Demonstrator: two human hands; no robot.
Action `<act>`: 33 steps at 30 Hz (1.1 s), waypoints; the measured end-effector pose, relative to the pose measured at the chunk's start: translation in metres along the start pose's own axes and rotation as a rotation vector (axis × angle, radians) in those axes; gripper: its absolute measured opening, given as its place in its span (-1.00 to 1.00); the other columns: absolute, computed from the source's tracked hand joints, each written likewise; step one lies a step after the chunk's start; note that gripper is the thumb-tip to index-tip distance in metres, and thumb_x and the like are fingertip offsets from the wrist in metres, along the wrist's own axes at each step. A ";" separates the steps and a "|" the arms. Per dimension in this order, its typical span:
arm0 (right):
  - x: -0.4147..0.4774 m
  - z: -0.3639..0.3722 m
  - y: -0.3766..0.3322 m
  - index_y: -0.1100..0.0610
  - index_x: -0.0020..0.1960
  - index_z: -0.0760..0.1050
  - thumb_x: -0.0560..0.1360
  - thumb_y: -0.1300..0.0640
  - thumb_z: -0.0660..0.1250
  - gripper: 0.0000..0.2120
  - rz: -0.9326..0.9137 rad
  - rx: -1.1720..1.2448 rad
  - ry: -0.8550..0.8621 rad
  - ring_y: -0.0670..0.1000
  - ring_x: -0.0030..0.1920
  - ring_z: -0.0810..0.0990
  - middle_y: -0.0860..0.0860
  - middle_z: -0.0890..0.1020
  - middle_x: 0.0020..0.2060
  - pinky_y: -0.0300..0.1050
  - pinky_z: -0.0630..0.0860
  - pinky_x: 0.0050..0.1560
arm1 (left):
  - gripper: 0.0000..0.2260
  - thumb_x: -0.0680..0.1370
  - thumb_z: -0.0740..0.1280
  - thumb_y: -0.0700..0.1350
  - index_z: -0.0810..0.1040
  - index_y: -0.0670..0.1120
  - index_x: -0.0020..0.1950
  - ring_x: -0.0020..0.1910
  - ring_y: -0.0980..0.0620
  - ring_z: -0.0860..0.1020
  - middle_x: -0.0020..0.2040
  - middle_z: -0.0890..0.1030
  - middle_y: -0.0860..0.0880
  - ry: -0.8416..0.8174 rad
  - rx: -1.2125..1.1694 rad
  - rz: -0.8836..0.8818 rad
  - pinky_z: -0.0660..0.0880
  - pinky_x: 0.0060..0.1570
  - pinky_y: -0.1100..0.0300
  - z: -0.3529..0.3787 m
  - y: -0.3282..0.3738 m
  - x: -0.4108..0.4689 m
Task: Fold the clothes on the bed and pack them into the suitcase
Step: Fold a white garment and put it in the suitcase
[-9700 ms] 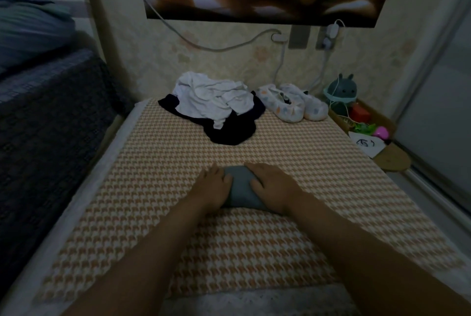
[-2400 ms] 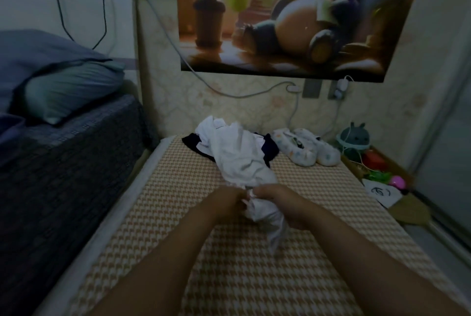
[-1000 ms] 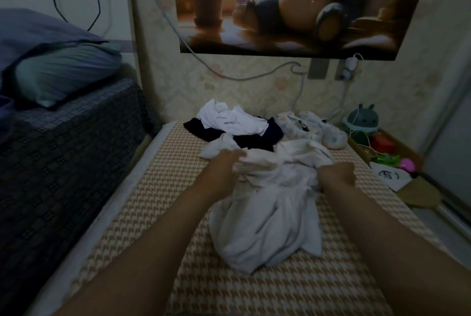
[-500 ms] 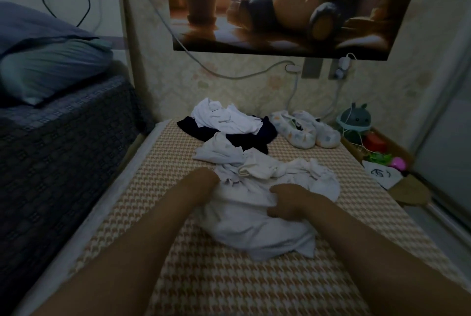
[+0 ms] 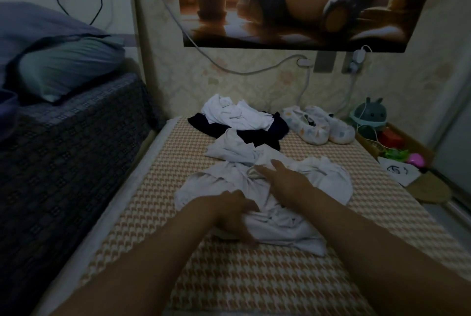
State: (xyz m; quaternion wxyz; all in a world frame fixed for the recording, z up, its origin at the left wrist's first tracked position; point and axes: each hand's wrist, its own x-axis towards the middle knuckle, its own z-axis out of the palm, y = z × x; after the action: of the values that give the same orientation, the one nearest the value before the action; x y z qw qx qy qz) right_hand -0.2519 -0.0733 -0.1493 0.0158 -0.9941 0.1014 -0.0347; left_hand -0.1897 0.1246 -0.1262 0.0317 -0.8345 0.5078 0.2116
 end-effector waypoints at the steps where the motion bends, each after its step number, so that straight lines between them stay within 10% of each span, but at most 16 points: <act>1: 0.005 0.005 0.001 -0.04 0.52 0.23 0.59 0.14 0.22 -0.48 0.010 -0.027 -0.043 0.17 0.28 0.45 0.20 0.29 0.41 -0.05 0.42 0.18 | -0.38 0.44 0.42 0.18 0.27 0.17 0.45 0.34 -0.12 0.30 0.40 0.29 -0.04 0.024 0.048 0.010 0.35 0.31 -0.11 0.003 0.002 0.002; 5: 0.022 0.009 0.007 0.20 0.29 0.50 0.55 0.20 0.30 -0.68 0.194 0.106 -0.110 0.10 0.28 0.45 0.16 0.47 0.28 -0.17 0.26 0.33 | -0.60 0.50 0.33 -0.29 0.51 -0.07 0.32 0.15 -0.12 0.50 0.23 0.54 -0.13 0.073 0.059 0.026 0.46 0.05 0.09 -0.009 -0.009 0.004; 10: 0.018 -0.023 0.023 0.35 -0.07 0.56 0.52 0.37 0.19 -0.83 0.404 0.342 0.519 0.25 0.01 0.55 0.29 0.57 -0.03 -0.11 0.34 -0.11 | -0.75 0.58 0.28 -0.14 0.52 -0.17 0.23 0.22 -0.10 0.49 0.26 0.51 -0.11 0.156 0.225 -0.338 0.38 0.11 0.17 -0.040 -0.061 -0.014; 12: 0.014 -0.038 0.026 0.39 0.15 0.48 0.54 0.30 0.25 -0.77 0.441 0.325 0.574 0.26 0.13 0.48 0.34 0.49 0.14 -0.02 0.37 0.02 | -0.84 0.60 0.22 -0.11 0.53 -0.16 0.06 0.26 -0.10 0.45 0.24 0.51 -0.12 0.292 0.276 -0.512 0.33 0.24 0.14 -0.045 -0.088 -0.023; 15: 0.009 -0.036 0.028 0.35 0.51 0.08 0.54 0.16 0.32 -0.33 0.375 0.228 0.270 0.23 0.45 0.21 0.29 0.15 0.47 0.04 0.14 0.43 | -0.79 0.61 0.16 -0.09 0.50 -0.10 0.17 0.39 -0.14 0.30 0.32 0.43 -0.11 0.330 0.408 -0.626 0.14 0.44 0.00 -0.035 -0.100 -0.028; 18: 0.005 -0.017 0.021 0.08 0.58 -0.04 0.52 0.26 0.30 -0.23 0.305 0.214 0.169 0.22 0.44 0.27 0.16 -0.32 0.52 -0.04 0.38 0.26 | -0.66 0.57 0.22 -0.03 0.41 0.02 0.35 0.31 -0.14 0.35 0.33 0.40 -0.10 0.443 0.343 -0.366 0.28 0.32 -0.02 -0.025 -0.083 -0.009; 23: -0.002 -0.024 -0.002 0.01 0.17 0.43 0.37 0.15 0.39 -0.61 0.078 0.285 0.095 0.11 0.14 0.48 0.02 0.36 0.19 -0.04 0.49 0.08 | -0.68 0.52 0.32 0.00 0.47 0.07 0.28 0.15 -0.04 0.48 0.23 0.51 -0.04 0.353 0.117 0.079 0.45 0.12 0.05 0.007 -0.040 0.021; 26: -0.014 -0.017 -0.011 -0.07 0.23 0.48 0.37 -0.01 0.39 -0.57 -0.007 -0.022 -0.281 0.05 0.16 0.49 -0.02 0.47 0.17 -0.06 0.48 0.18 | -0.75 0.58 0.26 -0.11 0.53 -0.03 0.25 0.13 -0.06 0.49 0.17 0.53 -0.08 0.381 0.147 0.063 0.37 0.09 0.15 0.020 -0.036 0.031; 33: -0.024 -0.032 -0.024 0.09 0.03 0.54 0.59 0.01 0.25 -0.82 0.008 0.168 -0.330 0.07 -0.06 0.52 0.03 0.58 -0.05 -0.13 0.35 -0.13 | -0.72 0.61 0.18 -0.20 0.52 -0.05 0.29 0.17 -0.03 0.47 0.24 0.51 -0.05 0.188 0.017 0.019 0.34 0.15 0.22 -0.007 -0.042 0.005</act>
State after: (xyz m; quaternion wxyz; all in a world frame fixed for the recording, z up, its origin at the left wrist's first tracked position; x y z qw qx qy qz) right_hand -0.2732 -0.0456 -0.1182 0.1156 -0.9811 0.0981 0.1204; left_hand -0.1496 0.1389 -0.1279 -0.0111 -0.8456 0.5181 0.1281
